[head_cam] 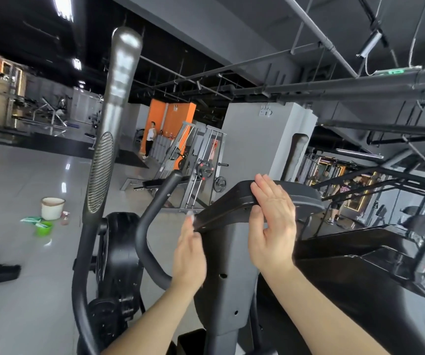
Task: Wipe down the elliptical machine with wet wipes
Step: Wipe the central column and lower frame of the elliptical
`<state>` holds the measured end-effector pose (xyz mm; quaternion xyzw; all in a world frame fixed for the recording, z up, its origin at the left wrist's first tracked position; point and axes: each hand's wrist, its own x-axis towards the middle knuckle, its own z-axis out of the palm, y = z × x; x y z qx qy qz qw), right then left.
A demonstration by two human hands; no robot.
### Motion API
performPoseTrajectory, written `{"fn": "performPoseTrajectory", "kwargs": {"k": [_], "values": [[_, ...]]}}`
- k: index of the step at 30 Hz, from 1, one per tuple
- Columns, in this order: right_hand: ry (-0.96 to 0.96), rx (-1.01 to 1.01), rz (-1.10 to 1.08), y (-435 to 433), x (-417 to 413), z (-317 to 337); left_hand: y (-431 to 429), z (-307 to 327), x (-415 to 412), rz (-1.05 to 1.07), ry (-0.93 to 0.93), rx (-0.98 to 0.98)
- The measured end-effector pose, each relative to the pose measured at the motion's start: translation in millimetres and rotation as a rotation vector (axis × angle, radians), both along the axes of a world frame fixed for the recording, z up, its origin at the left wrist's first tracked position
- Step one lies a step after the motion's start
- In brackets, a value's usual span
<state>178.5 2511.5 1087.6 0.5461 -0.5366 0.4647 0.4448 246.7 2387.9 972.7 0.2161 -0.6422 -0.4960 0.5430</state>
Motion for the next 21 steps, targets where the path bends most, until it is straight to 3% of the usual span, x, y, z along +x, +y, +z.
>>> {"fn": "performPoseTrajectory", "kwargs": {"k": [4, 10, 17, 21], "values": [[-0.010, -0.003, 0.005, -1, 0, 0, -21, 1, -6, -0.080, -0.054, 0.329], [-0.025, 0.004, 0.016, 0, 1, -1, 4, 22, 2, -0.083, 0.058, 0.412], [-0.025, 0.020, 0.038, 3, 0, -1, 67, 30, 13, -0.093, 0.178, -0.122], [-0.002, 0.021, 0.055, 5, -1, 1, 63, 31, 16, -0.047, 0.132, -0.342]]}}
